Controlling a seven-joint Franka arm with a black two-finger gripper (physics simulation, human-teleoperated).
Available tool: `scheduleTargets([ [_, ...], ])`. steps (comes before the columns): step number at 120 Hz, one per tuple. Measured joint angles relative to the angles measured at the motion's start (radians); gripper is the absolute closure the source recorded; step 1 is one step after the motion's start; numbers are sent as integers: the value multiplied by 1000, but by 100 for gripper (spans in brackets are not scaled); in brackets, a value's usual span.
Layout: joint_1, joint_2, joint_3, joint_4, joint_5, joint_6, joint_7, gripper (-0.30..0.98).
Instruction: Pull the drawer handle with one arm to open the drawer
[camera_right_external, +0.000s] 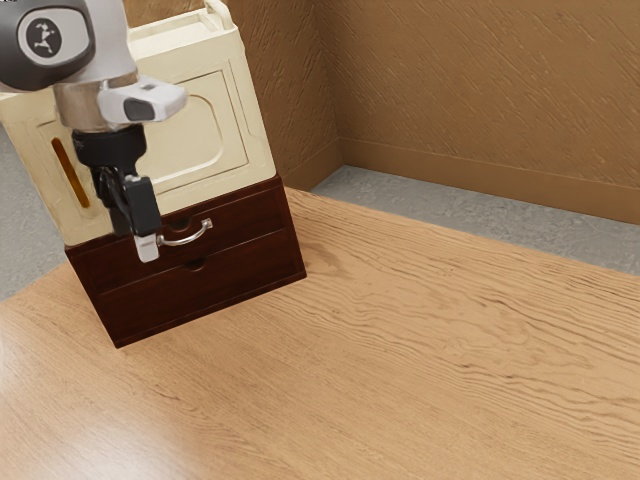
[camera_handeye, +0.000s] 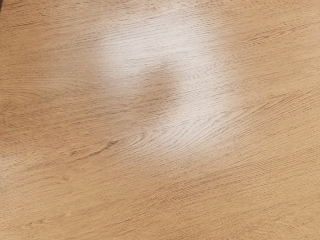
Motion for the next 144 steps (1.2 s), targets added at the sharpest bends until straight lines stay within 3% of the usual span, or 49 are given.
scheduleTargets([
  [26,-42,-46,7,-66,-2,147,128,0],
  [52,-50,-129,25,-330,63,418,241,0],
  [72,-49,-124,37,-376,103,592,310,0],
  [110,-21,-54,65,-391,118,740,397,36],
  [144,-1,-19,91,-391,117,819,445,47],
])
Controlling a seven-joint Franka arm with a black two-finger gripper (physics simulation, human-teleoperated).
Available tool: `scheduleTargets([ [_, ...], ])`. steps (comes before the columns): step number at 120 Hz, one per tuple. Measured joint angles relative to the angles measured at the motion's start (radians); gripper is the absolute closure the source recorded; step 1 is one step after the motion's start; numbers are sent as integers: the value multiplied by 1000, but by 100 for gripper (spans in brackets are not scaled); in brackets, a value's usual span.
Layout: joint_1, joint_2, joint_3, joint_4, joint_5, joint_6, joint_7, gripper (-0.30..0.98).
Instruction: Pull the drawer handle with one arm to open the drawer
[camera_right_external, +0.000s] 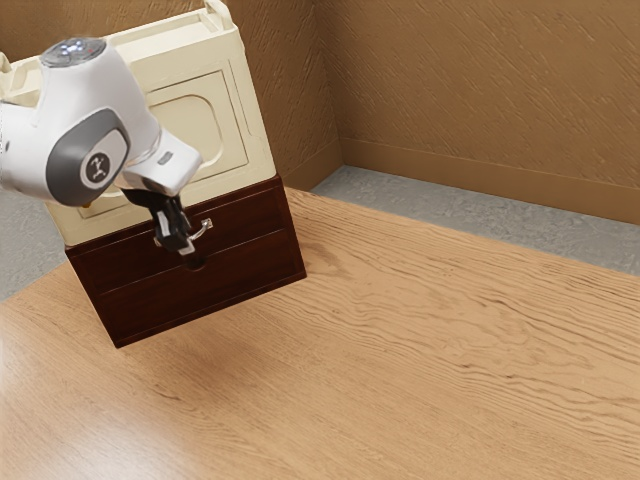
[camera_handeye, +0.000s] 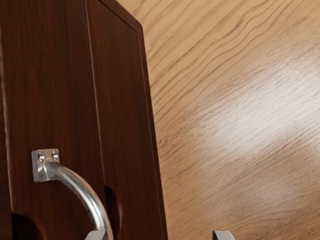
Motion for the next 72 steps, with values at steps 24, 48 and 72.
scheduleTargets([
  [24,7,22,25,3,-2,29,23,49],
  [48,21,60,18,3,-19,50,28,50],
  [72,9,61,28,-1,-28,70,39,70],
])
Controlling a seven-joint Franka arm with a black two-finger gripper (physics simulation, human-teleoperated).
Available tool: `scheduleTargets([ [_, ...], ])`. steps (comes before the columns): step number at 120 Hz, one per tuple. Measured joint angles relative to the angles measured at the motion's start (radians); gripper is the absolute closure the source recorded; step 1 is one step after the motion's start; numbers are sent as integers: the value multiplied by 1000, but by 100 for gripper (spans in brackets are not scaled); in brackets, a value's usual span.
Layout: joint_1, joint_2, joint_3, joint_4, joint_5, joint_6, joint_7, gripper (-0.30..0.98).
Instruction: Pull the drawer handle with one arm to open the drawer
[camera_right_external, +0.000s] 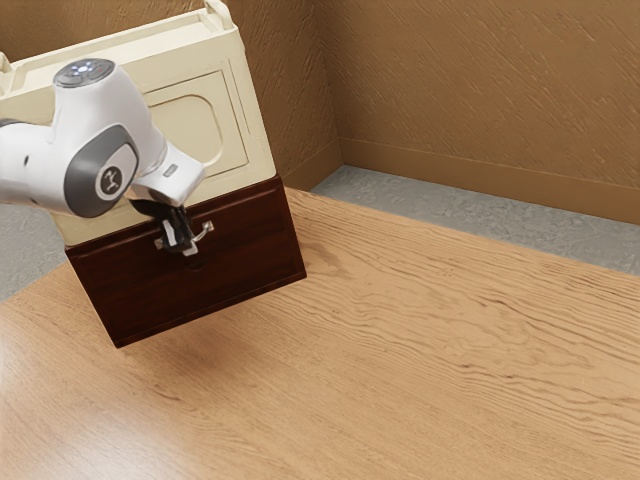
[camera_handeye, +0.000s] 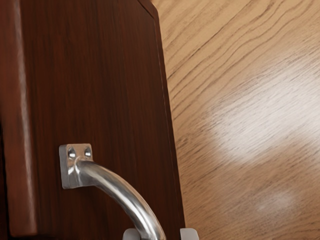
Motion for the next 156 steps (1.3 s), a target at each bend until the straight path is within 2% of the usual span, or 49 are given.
scheduleTargets([
  [42,-61,-127,4,-135,34,16,0,78],
  [69,-93,-207,2,-228,42,22,-45,78],
  [98,-114,-226,-6,-247,47,23,-91,77],
  [126,-148,-297,-10,-310,46,24,-125,77],
  [156,-153,-372,-44,-379,82,23,-167,77],
])
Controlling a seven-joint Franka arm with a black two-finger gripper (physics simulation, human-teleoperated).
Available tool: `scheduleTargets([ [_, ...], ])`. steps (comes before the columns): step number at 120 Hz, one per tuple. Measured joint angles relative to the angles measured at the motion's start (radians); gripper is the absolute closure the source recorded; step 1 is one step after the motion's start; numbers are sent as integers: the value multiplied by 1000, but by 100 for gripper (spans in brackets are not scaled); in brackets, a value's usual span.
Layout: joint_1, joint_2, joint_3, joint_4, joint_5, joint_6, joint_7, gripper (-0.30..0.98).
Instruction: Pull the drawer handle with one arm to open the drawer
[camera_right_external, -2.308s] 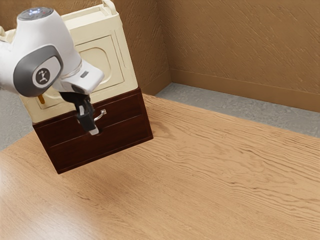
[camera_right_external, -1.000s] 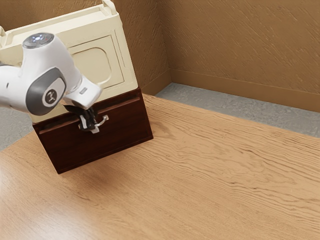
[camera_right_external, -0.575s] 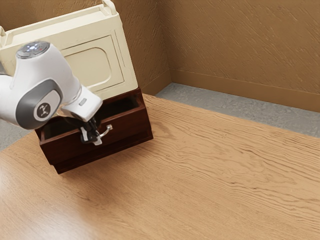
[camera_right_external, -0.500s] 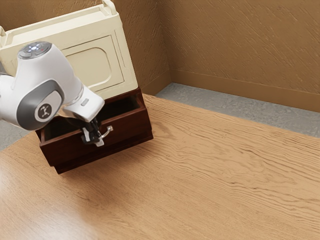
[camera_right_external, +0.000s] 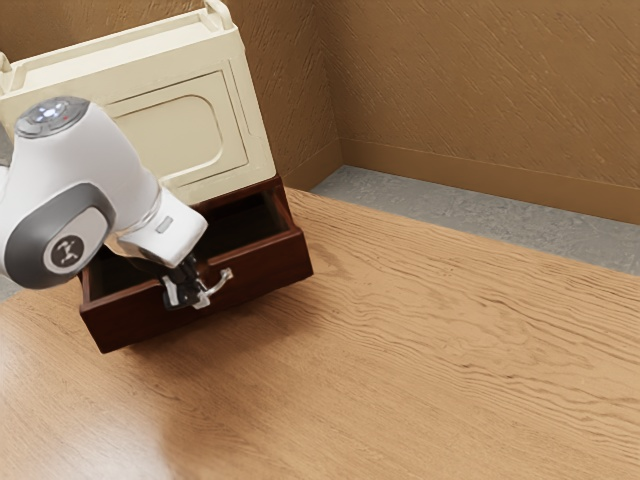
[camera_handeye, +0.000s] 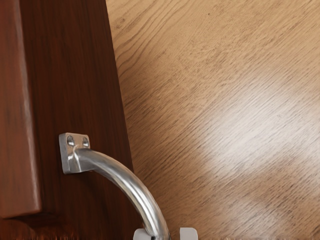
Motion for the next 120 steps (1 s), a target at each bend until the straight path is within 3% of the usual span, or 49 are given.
scheduleTargets([
  [66,2,-39,-52,-53,3,-1,-68,76],
  [120,2,-77,-89,-29,-23,-22,-78,51],
])
